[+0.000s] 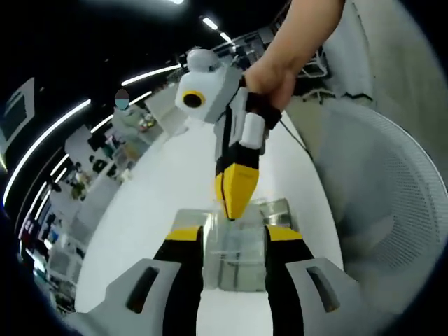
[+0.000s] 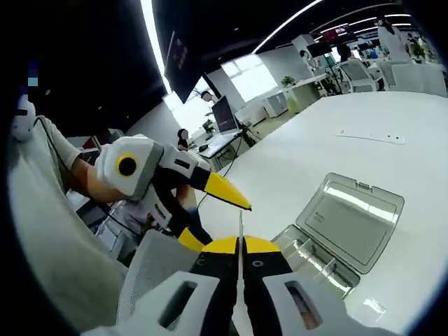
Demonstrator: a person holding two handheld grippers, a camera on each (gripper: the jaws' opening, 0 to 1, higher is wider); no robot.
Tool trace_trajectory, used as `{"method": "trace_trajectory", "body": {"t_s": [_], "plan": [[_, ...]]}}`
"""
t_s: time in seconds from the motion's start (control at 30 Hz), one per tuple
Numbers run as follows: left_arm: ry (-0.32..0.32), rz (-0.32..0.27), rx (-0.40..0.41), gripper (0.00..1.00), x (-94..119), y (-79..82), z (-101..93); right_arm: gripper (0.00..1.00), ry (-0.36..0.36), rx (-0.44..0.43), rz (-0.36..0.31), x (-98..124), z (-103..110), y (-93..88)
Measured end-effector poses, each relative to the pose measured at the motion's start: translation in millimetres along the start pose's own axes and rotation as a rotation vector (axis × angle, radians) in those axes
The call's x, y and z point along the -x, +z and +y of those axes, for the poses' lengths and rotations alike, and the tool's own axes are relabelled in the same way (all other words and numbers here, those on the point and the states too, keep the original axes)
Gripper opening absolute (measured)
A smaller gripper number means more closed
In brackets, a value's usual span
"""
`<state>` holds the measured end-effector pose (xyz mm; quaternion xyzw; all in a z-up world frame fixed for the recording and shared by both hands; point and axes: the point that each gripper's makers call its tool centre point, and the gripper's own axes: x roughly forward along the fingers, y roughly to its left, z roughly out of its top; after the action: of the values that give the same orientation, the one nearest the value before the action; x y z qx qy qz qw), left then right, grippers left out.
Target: Insert the divider into the dual guide fixture by aligning both edges with the guide slots and pushing it downward to the bottom, including one-sided entry, uneven engagement, binding, and posture correction.
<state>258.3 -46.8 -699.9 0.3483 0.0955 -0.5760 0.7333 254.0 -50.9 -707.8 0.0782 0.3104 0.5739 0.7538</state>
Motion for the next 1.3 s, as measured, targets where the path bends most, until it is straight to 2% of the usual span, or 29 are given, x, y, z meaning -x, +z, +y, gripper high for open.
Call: {"method": "trace_trajectory", "body": {"t_s": [0.2,0.3,0.37,0.57,0.7,0.8,0.9,1.3], "plan": [[-0.096,0.000,0.079,0.28,2.3,0.5,0.4,0.00,0.008,0.100,0.034,0.3,3.5,-8.2],[-0.142,0.019,0.090,0.19,1.7,-1.6,0.2,0.00,0.022,0.165,0.041,-0.3,7.3,-9.3],[-0.195,0.024,0.118,0.12,1.6,0.2,-4.8,0.00,0.027,0.185,0.049,-0.8,10.2,-10.5],[-0.289,0.038,0.164,0.06,-0.1,4.7,-12.6,0.00,0.040,0.282,0.073,-1.9,15.4,-13.9],[-0.342,0.052,0.203,0.02,-1.4,5.9,-16.0,0.00,0.044,0.309,0.073,-1.7,16.4,-12.4],[-0.366,0.051,0.231,0.01,-1.8,7.5,-16.2,0.00,0.046,0.335,0.084,-2.3,17.2,-13.6],[-0.400,0.081,0.259,0.00,-1.4,6.0,-17.1,0.00,0.045,0.357,0.090,-3.4,18.0,-13.8],[-0.470,0.183,0.256,0.00,-6.0,4.6,-20.4,0.00,0.050,0.397,0.110,-4.7,15.0,-15.7]]}}
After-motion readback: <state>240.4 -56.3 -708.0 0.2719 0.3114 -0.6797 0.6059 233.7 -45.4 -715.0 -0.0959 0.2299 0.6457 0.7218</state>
